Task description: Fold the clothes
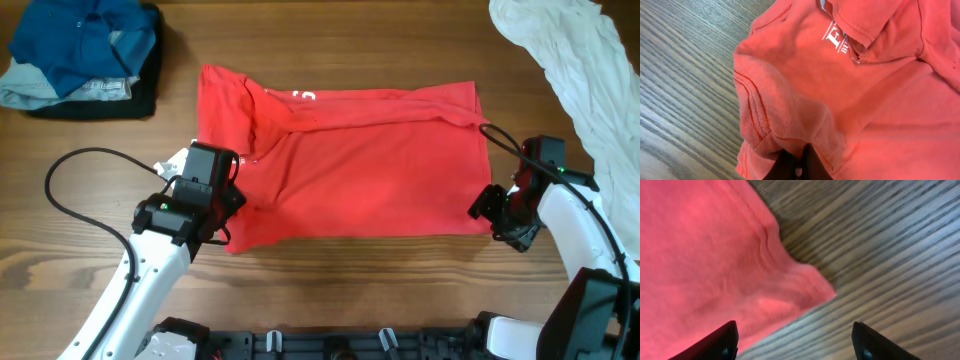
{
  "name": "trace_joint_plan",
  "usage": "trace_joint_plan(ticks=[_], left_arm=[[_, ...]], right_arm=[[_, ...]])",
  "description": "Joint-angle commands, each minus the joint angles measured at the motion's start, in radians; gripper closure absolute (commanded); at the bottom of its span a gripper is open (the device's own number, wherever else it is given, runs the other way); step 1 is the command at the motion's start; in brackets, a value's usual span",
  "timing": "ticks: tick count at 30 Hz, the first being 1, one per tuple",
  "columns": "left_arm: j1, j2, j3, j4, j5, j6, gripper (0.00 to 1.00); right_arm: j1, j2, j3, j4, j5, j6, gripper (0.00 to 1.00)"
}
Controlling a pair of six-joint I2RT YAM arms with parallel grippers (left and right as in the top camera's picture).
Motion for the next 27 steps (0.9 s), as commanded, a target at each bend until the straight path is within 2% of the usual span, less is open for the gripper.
trace_joint_plan(ticks=[1,10,13,14,17,18,24,27], left_arm=[[0.005,0.005,0.015,0.003,-0.024,0.005,0.96],[0.005,0.006,0.015,0.003,-0.025,0.005,0.96],[0.005,0.005,0.015,0.003,-0.025,0.005,0.96],[0.005,0.006,0.015,0.004,-0.025,0.005,0.96],[0.005,0.005,0.015,0.004,-0.025,0.005,0.96],[0.005,0.006,0.015,0.004,-0.025,0.005,0.96],[0.005,0.005,0.015,0.003,-0.032,0.006,0.96],[0.006,0.001,0.016,0.003,-0.059,0.01,0.96]], right_arm=[[0.003,0.057,-0.014,0.045,0.033,0.01,0.27],[0.003,0.202,-0.014,0.098,0.033,0.011,0.3],[0.003,0.231,-0.014,0.117,0.032,0.015,0.37],[0.003,0.238,-0.014,0.123,0.032,0.015,0.47],[0.003,0.24,-0.014,0.152,0.024,0.018,0.88],[0.003,0.24,-0.014,0.155,0.025,0.033,0.96],[0.003,0.239,0.0,0.15,0.008,0.032,0.96],[0.003,0.23,0.077,0.101,-0.001,0.033,0.96]])
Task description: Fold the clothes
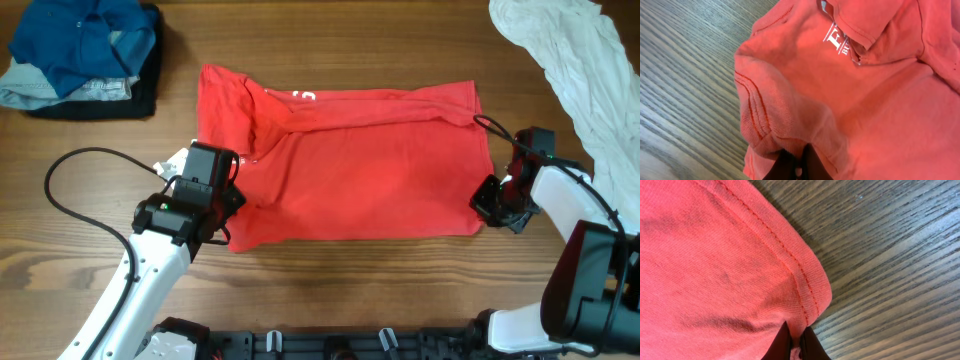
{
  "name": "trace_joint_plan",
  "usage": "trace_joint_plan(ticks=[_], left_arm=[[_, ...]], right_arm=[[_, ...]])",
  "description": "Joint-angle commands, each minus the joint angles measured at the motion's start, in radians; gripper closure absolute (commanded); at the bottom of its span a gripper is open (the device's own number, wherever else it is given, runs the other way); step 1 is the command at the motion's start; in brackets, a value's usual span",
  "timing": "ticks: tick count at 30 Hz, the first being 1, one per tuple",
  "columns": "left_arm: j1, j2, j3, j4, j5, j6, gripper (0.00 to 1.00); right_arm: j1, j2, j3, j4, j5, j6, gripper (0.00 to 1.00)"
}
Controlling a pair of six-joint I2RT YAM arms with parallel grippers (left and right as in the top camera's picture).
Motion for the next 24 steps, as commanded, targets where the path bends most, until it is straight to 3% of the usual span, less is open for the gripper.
trace_joint_plan(ticks=[1,6,20,24], left_arm=[[0.005,-0.007,0.021,0.003,-0.053,0.028,0.96],[0.005,-0.049,0.059,-0.033,-0.053,0.039,0.96],[0.005,-0.266,0.082,-0.307,0.043,0.024,0.96],[0.005,-0.276,0.082,-0.332,0.048,0.024,0.96]], right_arm=[[-0.003,0.042,0.061,-0.034,0.021,0.017,0.96],[-0.003,-0.019,0.142,-0.085,-0.009,0.014,0.96],[-0.004,-0.312,0.142,-0.291,-0.04,-0.092,0.96],[-0.004,-0.348,0.142,-0.265,-0.108,-0.12,0.96]])
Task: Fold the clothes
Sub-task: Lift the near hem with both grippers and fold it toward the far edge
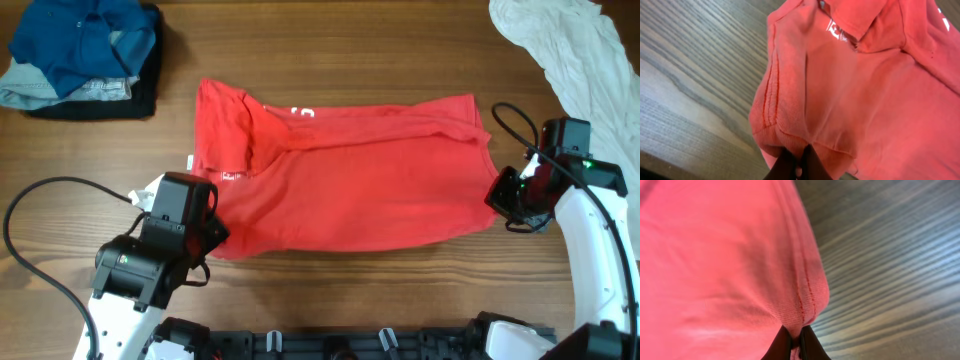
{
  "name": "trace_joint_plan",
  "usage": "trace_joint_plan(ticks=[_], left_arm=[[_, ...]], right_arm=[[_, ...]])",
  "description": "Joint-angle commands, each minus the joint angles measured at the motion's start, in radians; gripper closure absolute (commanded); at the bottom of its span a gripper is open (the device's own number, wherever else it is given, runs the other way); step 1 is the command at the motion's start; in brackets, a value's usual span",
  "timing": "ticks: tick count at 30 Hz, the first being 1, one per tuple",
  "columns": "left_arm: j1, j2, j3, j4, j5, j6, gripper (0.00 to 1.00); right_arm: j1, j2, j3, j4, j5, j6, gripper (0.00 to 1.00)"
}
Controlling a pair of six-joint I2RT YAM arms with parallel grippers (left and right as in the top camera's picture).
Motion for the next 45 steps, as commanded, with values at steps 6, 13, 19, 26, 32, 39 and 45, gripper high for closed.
trace_joint_plan(ticks=[6,13,19,26,32,39,45], left_arm=[[0.005,0.144,0.027,0.166,0.01,0.027,0.96],[0.006,0.434,0.027,0.48,-0.018,0.063,0.96],[0.053,0.467,0.055,0.589,-0.024,0.114,0.96],[0.086,0.467,0.22,0.562,-0.034,0.2,0.96],[0.109,0.472,0.239,0.574,-0.035,0.219,0.96],[0.108,0.492,0.239,0.608,-0.035,0.219,0.96],[0.108,0.578,0.239,0.628,-0.034,0.224,0.96]], right_arm=[[-0.002,0.016,0.022,0.237,-0.163,-0.053,0.96],[0.042,0.166,0.023,0.457,-0.169,-0.055,0.96],[0.09,0.275,0.102,0.512,-0.151,-0.055,0.96],[0.064,0.281,0.238,0.449,-0.066,-0.081,0.96],[0.03,0.288,0.245,0.446,-0.078,-0.106,0.96],[0.031,0.348,0.245,0.47,-0.083,-0.111,0.95],[0.034,0.379,0.245,0.513,-0.108,-0.133,0.96]])
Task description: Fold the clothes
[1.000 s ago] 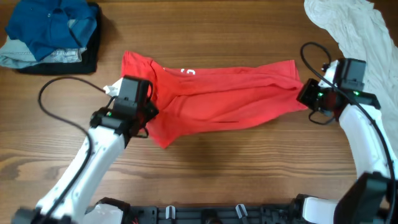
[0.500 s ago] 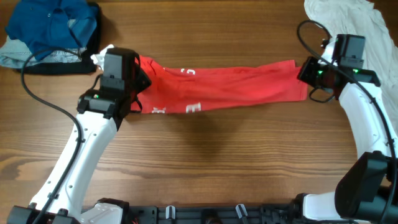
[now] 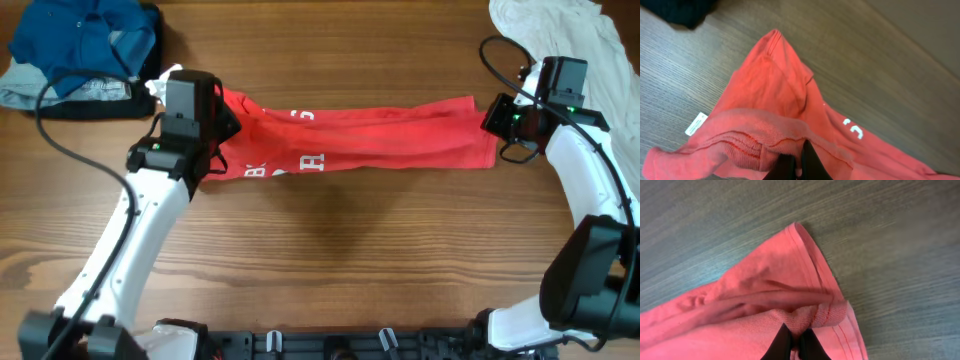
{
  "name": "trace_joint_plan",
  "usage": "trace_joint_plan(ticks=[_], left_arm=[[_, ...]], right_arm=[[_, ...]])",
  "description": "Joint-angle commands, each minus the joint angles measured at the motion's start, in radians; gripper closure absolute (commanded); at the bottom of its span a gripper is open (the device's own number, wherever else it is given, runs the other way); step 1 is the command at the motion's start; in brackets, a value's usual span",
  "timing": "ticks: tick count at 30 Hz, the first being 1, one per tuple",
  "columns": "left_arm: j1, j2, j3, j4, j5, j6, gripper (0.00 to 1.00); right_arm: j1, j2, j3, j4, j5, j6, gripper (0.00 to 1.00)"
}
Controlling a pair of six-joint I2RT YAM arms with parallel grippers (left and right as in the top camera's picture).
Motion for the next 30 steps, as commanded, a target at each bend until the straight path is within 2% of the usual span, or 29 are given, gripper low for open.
trace_joint_plan(ticks=[1,9,16,19,26,30], left_arm=[[0.007,0.078,0.015,0.021,-0.017,0.02,0.96],[0.008,0.197,0.015,0.099,-0.017,0.039,0.96],[0.007,0.198,0.016,0.068,-0.012,0.042,0.96],[0.007,0.114,0.032,-0.066,0.03,0.042,0.96],[0.007,-0.159,0.044,-0.483,0.104,-0.017,0.96],[0.007,-0.264,0.044,-0.634,0.167,-0.049,0.96]], right_arm=[[0.004,0.011,0.02,0.036,-0.009,-0.034,0.96],[0.008,0.011,0.02,0.11,-0.008,-0.033,0.96],[0.011,0.009,0.02,0.103,-0.029,-0.028,0.96],[0.011,-0.027,0.02,0.026,-0.058,-0.026,0.96],[-0.004,-0.182,0.02,-0.297,-0.042,-0.016,0.96],[-0.027,-0.277,0.02,-0.428,-0.043,0.006,0.96]])
